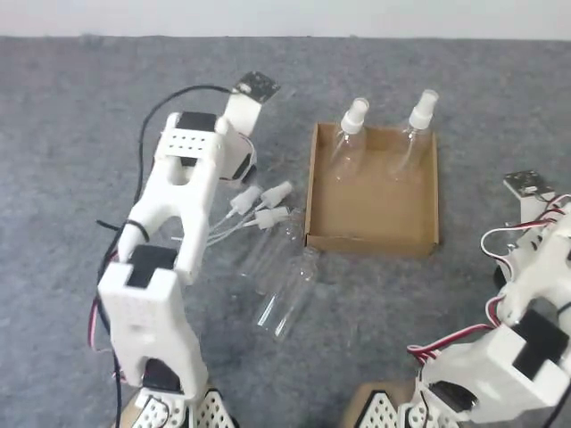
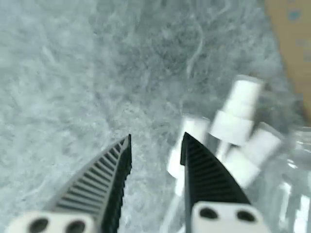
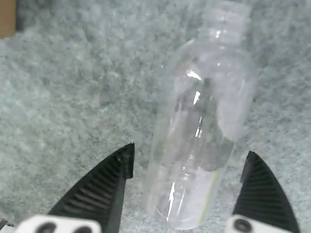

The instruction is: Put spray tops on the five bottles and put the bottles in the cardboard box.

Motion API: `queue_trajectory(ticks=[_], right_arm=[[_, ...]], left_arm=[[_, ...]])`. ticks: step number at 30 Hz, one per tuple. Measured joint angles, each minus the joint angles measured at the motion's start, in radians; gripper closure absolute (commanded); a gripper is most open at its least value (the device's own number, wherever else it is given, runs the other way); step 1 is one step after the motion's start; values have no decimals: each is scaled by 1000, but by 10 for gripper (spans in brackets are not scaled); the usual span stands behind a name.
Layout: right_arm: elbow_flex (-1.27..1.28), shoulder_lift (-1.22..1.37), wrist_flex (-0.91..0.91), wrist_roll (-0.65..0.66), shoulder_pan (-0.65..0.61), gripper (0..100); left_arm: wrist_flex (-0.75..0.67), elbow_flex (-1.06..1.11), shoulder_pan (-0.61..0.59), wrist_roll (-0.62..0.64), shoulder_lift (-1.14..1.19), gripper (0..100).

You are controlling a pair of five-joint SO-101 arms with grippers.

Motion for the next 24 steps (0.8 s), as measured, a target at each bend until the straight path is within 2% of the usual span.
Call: queue_trajectory(ticks=[5, 8, 17, 24], right_arm=[[0, 0, 0, 0, 0, 708], [0, 0, 0, 0, 0, 708], [0, 0, 0, 0, 0, 708], [0, 0, 0, 0, 0, 708]], left_arm=[[25, 23, 29, -3, -51, 852], [-14, 64, 31, -5, -49, 852], [-95, 74, 28, 0, 107, 855], [-137, 74, -8, 0, 121, 974]])
